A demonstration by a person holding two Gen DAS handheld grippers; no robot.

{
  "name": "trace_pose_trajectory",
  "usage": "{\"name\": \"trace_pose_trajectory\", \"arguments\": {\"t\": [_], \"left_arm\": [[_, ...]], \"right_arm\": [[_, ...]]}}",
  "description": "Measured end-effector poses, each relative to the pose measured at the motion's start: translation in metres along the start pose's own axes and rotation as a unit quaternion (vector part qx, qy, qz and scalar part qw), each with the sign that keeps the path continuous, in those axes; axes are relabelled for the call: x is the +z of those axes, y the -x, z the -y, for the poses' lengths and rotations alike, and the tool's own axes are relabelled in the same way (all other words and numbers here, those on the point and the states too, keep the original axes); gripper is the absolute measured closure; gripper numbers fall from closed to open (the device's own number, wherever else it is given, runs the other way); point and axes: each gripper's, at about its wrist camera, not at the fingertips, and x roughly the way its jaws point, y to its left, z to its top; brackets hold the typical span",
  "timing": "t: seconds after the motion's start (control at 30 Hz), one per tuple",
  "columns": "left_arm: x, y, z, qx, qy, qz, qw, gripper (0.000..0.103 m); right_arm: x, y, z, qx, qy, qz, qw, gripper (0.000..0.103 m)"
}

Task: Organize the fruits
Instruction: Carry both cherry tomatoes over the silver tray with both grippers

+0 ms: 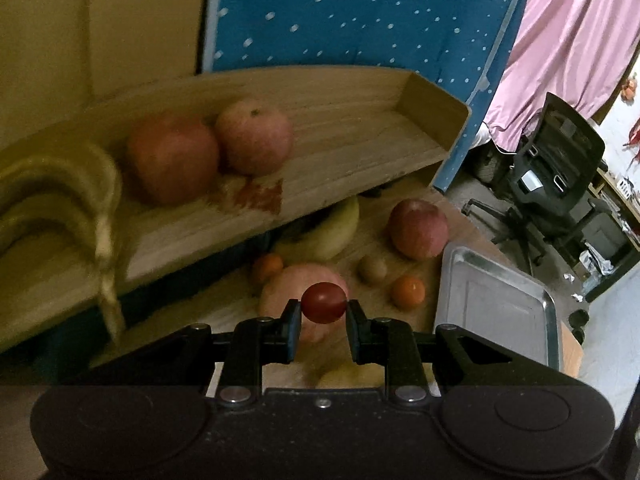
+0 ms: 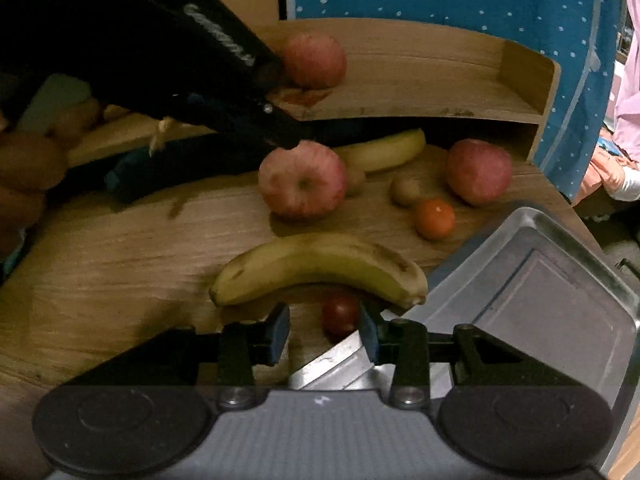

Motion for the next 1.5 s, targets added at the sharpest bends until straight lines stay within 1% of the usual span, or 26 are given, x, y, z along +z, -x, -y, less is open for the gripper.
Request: {"name": "trace_pose_trajectory", "arguments": {"t": [0.2,0.33,0.6,0.7,0.73,0.8,1.03,1.23,1.33,1.5], "left_arm": [[-0.028,0.003,-0.023,0.013,0.03,-0.021,0.9992,0.077],[-0.044,-0.002,-0.036,0.023,0.043,-0.033,0.9982,0.077],[-0.064,-0.013,-0.049,0.022,0.051,-0.056,0.9969,0.077],[-0.063,-0.013,-0.047,0.02,0.048,-0.058,0.997,0.077],[-0.062,-0.013,-0.047,0.019,0.046,-0.057,0.9971,0.077],[-0.06,-0.011,-0.045,0.018,0.043,-0.055,0.9974,0.077],[-0.047,-0.005,-0.029,0.01,0.025,-0.039,0.9989,0.077],[-0.032,-0.008,0.0,-0.01,-0.004,-0.027,0.9996,0.077],[-0.026,-0.014,0.018,-0.025,-0.022,-0.024,0.9992,0.077],[-0.016,-0.03,0.059,-0.054,-0.056,-0.021,0.9968,0.077]], "right_arm": [[0.001,-0.006,-0.009,-0.02,0.028,-0.009,0.999,0.06],[0.003,-0.012,-0.018,-0.042,0.05,-0.018,0.998,0.06],[0.005,-0.019,-0.025,-0.049,0.053,-0.033,0.997,0.062],[0.005,-0.018,-0.026,-0.048,0.048,-0.034,0.997,0.071],[0.005,-0.019,-0.026,-0.045,0.047,-0.034,0.997,0.077],[0.005,-0.018,-0.027,-0.048,0.047,-0.033,0.997,0.077],[0.008,-0.004,-0.022,-0.049,0.034,-0.012,0.998,0.078],[0.013,0.017,-0.007,-0.061,0.015,0.018,0.998,0.078],[0.013,0.028,0.009,-0.075,0.004,0.031,0.997,0.077],[0.007,0.042,0.051,-0.113,-0.023,0.041,0.992,0.077]]}}
